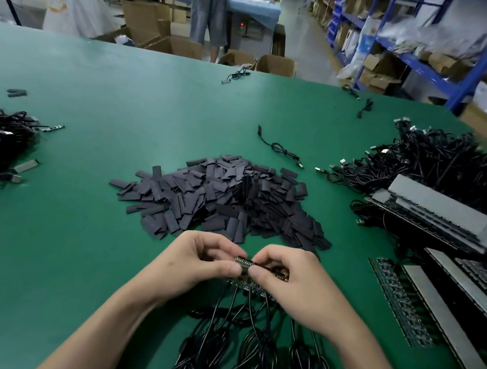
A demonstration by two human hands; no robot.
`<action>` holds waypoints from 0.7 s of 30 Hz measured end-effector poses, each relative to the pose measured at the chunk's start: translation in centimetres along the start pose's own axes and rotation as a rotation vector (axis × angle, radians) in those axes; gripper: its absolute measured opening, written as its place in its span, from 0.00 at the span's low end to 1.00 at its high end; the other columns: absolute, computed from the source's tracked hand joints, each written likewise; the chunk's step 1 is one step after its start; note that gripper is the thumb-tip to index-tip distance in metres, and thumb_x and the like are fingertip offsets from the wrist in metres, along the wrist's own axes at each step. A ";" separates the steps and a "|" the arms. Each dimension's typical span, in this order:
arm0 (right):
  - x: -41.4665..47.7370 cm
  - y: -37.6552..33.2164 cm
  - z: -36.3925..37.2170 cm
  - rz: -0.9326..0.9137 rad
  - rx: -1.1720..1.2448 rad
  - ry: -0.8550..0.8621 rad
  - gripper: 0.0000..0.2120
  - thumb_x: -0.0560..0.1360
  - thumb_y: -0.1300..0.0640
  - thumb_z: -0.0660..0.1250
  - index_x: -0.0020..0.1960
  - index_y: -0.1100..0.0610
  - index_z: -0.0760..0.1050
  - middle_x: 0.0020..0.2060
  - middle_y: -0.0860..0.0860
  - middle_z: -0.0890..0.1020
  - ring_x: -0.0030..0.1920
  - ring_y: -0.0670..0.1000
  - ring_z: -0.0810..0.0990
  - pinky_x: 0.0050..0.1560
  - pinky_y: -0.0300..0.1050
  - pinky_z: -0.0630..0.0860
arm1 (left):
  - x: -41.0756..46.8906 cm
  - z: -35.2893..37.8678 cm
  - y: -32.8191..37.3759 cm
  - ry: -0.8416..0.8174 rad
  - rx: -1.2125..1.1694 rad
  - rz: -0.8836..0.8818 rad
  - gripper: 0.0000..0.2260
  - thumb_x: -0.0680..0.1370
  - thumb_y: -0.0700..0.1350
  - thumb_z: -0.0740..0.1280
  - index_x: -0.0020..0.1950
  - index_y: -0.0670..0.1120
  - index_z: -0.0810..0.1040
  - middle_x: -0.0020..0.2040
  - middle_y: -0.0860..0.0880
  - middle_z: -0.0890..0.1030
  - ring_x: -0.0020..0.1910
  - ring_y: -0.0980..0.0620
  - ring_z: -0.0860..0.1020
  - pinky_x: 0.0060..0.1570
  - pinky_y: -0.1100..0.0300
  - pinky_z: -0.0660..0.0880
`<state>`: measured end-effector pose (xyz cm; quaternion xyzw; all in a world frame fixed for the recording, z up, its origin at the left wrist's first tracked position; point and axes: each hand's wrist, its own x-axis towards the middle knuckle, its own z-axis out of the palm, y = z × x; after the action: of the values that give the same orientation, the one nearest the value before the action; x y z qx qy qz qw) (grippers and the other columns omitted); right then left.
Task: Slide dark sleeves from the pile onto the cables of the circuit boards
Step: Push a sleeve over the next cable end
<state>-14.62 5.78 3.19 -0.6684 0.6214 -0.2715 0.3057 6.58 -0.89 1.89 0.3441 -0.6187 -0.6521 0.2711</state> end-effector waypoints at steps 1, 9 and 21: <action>-0.1 -0.1 0.3 0.005 0.005 0.008 0.12 0.72 0.34 0.67 0.48 0.40 0.80 0.42 0.37 0.84 0.42 0.40 0.82 0.43 0.40 0.78 | 0.0 0.0 0.0 0.003 -0.001 -0.008 0.09 0.69 0.43 0.78 0.48 0.46 0.88 0.40 0.46 0.86 0.37 0.56 0.81 0.44 0.66 0.78; -0.6 0.2 1.4 0.024 0.061 0.121 0.14 0.71 0.33 0.67 0.46 0.42 0.81 0.41 0.37 0.85 0.45 0.38 0.83 0.48 0.47 0.81 | 0.5 0.4 -0.1 0.039 0.103 -0.001 0.08 0.68 0.48 0.78 0.43 0.46 0.88 0.38 0.46 0.85 0.36 0.55 0.79 0.40 0.65 0.76; -0.4 -0.3 1.7 0.013 0.181 0.100 0.06 0.77 0.49 0.75 0.41 0.47 0.82 0.39 0.42 0.85 0.45 0.42 0.84 0.50 0.43 0.78 | 0.3 -0.2 -0.1 -0.075 -0.052 -0.039 0.03 0.72 0.44 0.76 0.40 0.46 0.87 0.35 0.47 0.81 0.33 0.55 0.75 0.36 0.65 0.71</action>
<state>-13.21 6.36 2.31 -0.6197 0.6131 -0.3573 0.3352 6.53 -1.27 1.76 0.3244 -0.6044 -0.6855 0.2441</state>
